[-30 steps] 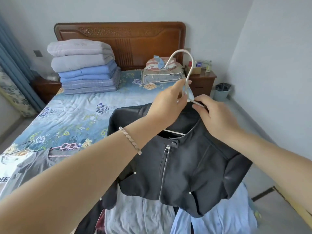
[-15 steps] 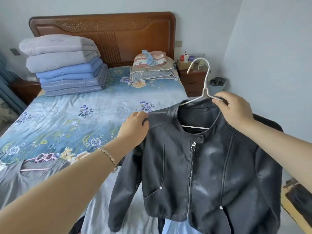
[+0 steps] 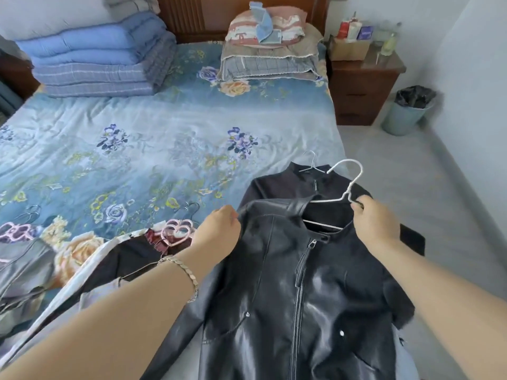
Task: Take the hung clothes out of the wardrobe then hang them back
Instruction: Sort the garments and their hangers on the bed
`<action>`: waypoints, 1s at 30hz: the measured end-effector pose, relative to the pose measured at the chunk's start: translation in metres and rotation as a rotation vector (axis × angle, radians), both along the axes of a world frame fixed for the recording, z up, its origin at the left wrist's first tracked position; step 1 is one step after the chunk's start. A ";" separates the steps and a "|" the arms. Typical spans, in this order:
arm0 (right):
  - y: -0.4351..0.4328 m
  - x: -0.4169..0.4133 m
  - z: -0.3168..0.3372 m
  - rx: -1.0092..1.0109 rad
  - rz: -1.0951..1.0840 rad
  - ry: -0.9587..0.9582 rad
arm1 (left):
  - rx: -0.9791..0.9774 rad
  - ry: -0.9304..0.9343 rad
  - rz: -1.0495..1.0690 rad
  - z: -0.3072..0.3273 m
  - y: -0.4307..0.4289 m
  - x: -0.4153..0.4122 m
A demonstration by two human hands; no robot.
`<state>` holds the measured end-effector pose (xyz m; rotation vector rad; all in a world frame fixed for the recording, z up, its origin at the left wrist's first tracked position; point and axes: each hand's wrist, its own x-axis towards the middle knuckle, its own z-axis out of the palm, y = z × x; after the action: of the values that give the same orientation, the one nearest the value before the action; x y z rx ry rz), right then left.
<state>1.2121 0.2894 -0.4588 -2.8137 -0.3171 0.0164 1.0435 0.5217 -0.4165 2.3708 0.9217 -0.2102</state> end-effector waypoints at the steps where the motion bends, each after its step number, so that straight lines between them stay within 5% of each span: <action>1: 0.003 0.013 -0.015 0.040 -0.070 0.049 | -0.006 0.012 0.027 -0.014 0.003 0.008; 12: 0.048 0.162 -0.111 0.301 -0.385 0.303 | -0.070 0.064 0.111 -0.115 0.034 0.078; 16: 0.073 0.215 -0.110 0.409 -0.474 0.194 | -0.016 0.008 0.150 -0.127 0.049 0.093; 19: 0.093 0.239 -0.115 0.529 -0.330 0.275 | -0.019 -0.044 0.213 -0.139 0.060 0.093; 25: 0.116 0.159 -0.165 0.173 -0.001 0.557 | -0.029 0.035 0.208 -0.171 0.064 0.071; 30: 0.114 0.054 -0.180 0.123 0.224 0.728 | 0.001 0.227 0.045 -0.180 0.065 0.040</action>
<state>1.2660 0.4037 -0.6387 -2.4250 -0.4245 0.9966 1.0839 0.5870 -0.5963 2.3581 1.0774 -0.4686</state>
